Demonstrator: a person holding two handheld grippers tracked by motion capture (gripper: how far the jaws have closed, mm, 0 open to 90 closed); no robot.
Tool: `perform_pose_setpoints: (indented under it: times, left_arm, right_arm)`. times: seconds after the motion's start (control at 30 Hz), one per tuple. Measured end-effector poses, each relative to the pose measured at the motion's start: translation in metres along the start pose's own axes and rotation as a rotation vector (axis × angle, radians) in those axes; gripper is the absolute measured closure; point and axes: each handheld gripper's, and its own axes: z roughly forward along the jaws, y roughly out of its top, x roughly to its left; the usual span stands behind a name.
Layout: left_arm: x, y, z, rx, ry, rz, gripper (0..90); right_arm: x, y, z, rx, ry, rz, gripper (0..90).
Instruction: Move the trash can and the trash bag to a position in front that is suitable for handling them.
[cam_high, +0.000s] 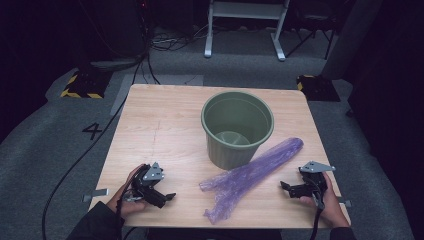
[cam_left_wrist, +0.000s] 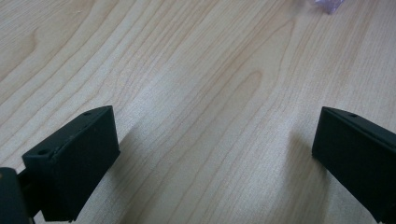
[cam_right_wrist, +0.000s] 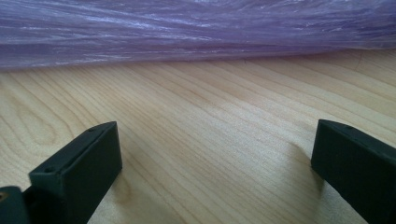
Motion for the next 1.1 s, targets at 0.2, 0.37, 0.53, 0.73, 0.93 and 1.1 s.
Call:
perform_pose_setpoints:
  times: [0.2,0.37,0.53,0.73,0.93,1.1]
  left_arm:
    - [0.0010,0.0000,-0.0001,0.003,-0.009,0.008,0.0]
    - [0.0009,-0.0001,-0.0002,0.003,-0.007,0.005,0.0]
    - [0.0009,-0.0002,-0.0003,0.003,-0.006,0.003,0.0]
    - [0.0006,-0.0004,-0.0004,0.003,-0.003,0.000,0.0]
    - [0.0007,-0.0004,-0.0004,0.003,-0.002,0.000,0.0]
    - [0.0006,-0.0004,-0.0004,0.003,-0.002,0.000,0.0]
  right_arm:
    - [-0.0006,0.0001,0.0000,0.001,0.001,-0.002,1.5]
    - [-0.0006,0.0001,0.0001,0.000,0.000,-0.003,1.5]
    - [-0.0006,-0.0001,-0.0002,-0.003,-0.002,0.001,2.5]
    - [-0.0010,-0.0002,-0.0008,-0.009,-0.009,0.006,5.0]
    - [-0.0025,-0.0015,-0.0037,-0.038,-0.041,0.025,15.3]
    - [-0.0017,-0.0022,-0.0056,-0.056,-0.044,0.017,15.7]
